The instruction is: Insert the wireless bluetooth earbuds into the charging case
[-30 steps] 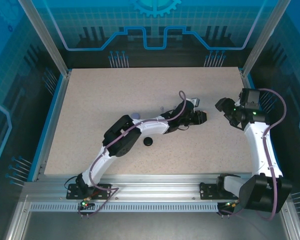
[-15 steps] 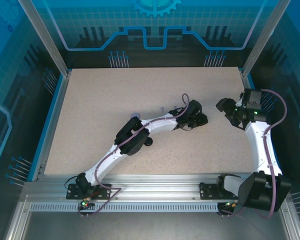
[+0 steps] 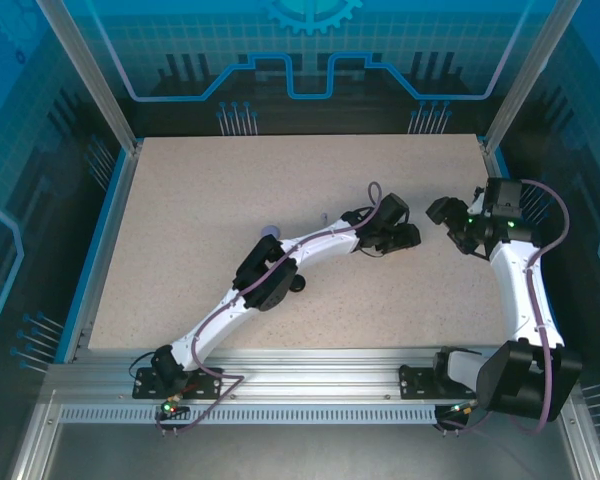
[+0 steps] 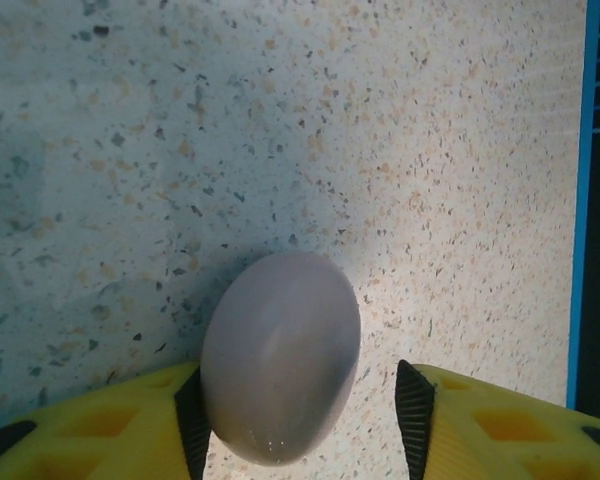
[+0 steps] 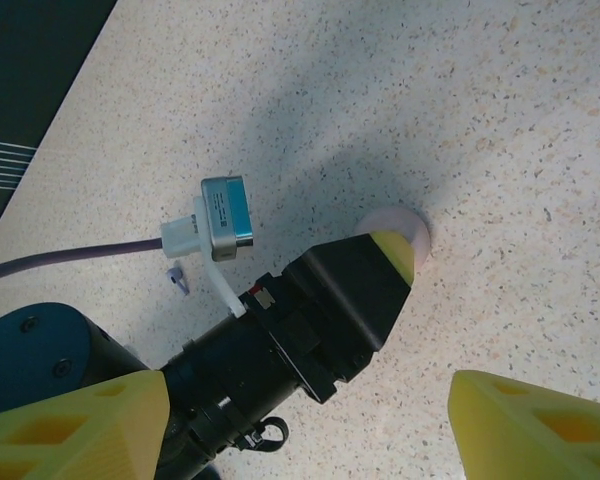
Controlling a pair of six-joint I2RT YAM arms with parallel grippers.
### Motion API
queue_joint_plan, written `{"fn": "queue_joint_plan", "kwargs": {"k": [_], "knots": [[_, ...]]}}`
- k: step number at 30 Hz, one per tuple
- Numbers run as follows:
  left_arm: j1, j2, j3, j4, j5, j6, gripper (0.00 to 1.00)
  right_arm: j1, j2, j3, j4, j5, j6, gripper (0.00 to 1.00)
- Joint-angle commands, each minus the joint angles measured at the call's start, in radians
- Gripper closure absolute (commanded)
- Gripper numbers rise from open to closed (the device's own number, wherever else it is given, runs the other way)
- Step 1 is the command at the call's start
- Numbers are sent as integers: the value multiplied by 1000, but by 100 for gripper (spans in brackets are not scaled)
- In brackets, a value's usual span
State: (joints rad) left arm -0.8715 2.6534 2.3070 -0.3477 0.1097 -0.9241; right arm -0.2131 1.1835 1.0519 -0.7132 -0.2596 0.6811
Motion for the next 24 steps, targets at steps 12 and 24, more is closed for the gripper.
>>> {"fn": "queue_joint_plan", "kwargs": {"k": [12, 24], "knots": [[59, -305, -255, -56, -99, 241, 20, 78, 62, 180, -173, 37, -11, 22], [135, -782, -757, 124, -294, 442, 6, 304, 141, 407, -296, 142, -14, 22]]}}
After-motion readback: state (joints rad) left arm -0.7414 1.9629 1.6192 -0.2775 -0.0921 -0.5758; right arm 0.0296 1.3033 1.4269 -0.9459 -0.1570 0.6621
